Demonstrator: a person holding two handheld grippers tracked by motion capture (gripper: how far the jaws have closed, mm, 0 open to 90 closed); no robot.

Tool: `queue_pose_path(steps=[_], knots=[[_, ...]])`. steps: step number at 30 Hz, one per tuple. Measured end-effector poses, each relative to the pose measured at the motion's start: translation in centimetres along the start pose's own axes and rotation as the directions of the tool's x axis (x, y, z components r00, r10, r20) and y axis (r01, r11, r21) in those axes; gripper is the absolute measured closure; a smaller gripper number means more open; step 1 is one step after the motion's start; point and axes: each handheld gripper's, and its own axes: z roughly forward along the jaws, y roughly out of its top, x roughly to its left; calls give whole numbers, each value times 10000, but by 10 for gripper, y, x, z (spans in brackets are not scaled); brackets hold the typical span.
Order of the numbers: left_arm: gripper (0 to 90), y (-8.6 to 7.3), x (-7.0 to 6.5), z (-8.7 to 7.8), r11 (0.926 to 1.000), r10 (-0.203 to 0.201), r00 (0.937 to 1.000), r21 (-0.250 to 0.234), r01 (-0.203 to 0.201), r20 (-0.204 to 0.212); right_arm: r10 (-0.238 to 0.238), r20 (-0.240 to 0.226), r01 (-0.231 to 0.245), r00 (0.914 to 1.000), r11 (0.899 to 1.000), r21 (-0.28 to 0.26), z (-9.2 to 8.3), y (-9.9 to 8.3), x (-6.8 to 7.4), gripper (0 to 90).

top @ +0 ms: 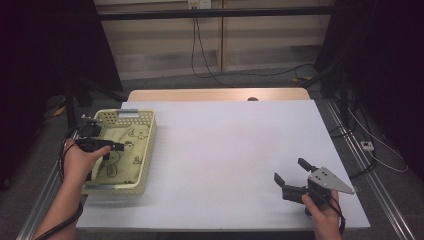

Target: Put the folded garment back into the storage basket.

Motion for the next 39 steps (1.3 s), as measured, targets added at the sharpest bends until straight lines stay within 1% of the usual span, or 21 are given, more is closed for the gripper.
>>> queue_pose_path(steps=[4, 5, 9, 11, 13, 14, 16, 17, 19, 20, 21, 22, 26, 27, 29, 31, 32, 33, 34, 37, 39], knots=[[314, -1, 2, -1, 10000, -9, 10000, -10, 9, -5, -15, -16, 15, 10000, 10000, -5, 0, 0, 0, 43], [310, -1, 2, -1, 9999, -11, 10000, -104, 10, -77, -23, -25, 23, 10000, 10000, -12, 1, 0, 0, 43], [282, 0, 4, -2, 9999, 58, 10000, -157, -59, -78, -12, -16, 12, 10000, 10000, -7, 0, 0, 0, 44], [275, 0, 4, -3, 9996, 45, 9999, -274, -48, -112, -14, -6, 14, 10000, 10000, -12, 0, 0, 0, 43], [271, 1, 4, -6, 9997, 72, 10000, -236, -74, -67, -24, -13, 24, 10000, 10000, -12, 0, 0, 1, 44], [268, 2, 4, -6, 9994, 107, 9999, -332, -110, -108, -31, -18, 31, 10000, 10000, -12, 1, 0, 1, 43], [258, 3, 4, -8, 9994, 135, 9999, -332, -136, -42, -35, -21, 35, 10000, 10000, -10, 1, 0, 1, 44], [252, 3, 3, -8, 9989, 107, 9999, -465, -111, -87, -39, -22, 39, 10000, 10000, -13, 1, 0, 1, 43], [247, 4, 3, -10, 9990, 208, 9998, -390, -207, 22, -40, -27, 40, 10000, 10000, -16, 1, 0, 1, 44], [246, 4, 2, -10, 9987, 175, 9998, -485, -175, -11, -40, -23, 40, 10000, 10000, -14, 1, 0, 1, 44], [244, 5, 2, -11, 9991, 207, 9998, -376, -205, 64, -33, -26, 33, 10000, 10000, -12, 1, 0, 1, 43], [241, 5, 1, -10, 9985, 222, 9997, -499, -221, 26, -37, -32, 37, 10000, 10000, -9, 1, 0, 0, 43], [232, 7, -2, -10, 9984, 306, 9993, -491, -296, 203, -26, -34, 26, 10000, 10000, -13, 1, 0, 1, 44], [226, 7, -3, -10, 9978, 255, 9995, -618, -241, 205, -26, -35, 26, 10000, 10000, -15, 0, 0, 1, 43], [221, 8, -5, -10, 9970, 373, 9989, -691, -353, 276, -33, -29, 33, 10000, 10000, -20, 0, 0, 0, 43], [209, 9, -7, -11, 9969, 465, 9982, -646, -440, 379, -16, -26, 16, 10000, 10000, -15, 0, 0, 0, 44], [203, 9, -9, -10, 9962, 411, 9984, -789, -380, 375, -19, -24, 19, 10000, 10000, -17, 0, 0, 0, 44], [202, 10, -9, -11, 9966, 501, 9979, -671, -474, 406, -27, -30, 27, 10000, 10000, -20, 0, 0, 0, 43], [200, 10, -10, -10, 9951, 540, 9979, -844, -509, 350, -33, -35, 33, 10000, 10000, -20, 1, 0, 0, 43], [196, 12, -12, -11, 9953, 588, 9969, -804, -544, 531, -28, -31, 28, 10000, 10000, -17, 0, 0, 0, 44], [196, 12, -16, -11, 9941, 637, 9965, -913, -586, 537, 10, -36, -10, 10000, 10000, -8, 0, 0, 0, 44]])
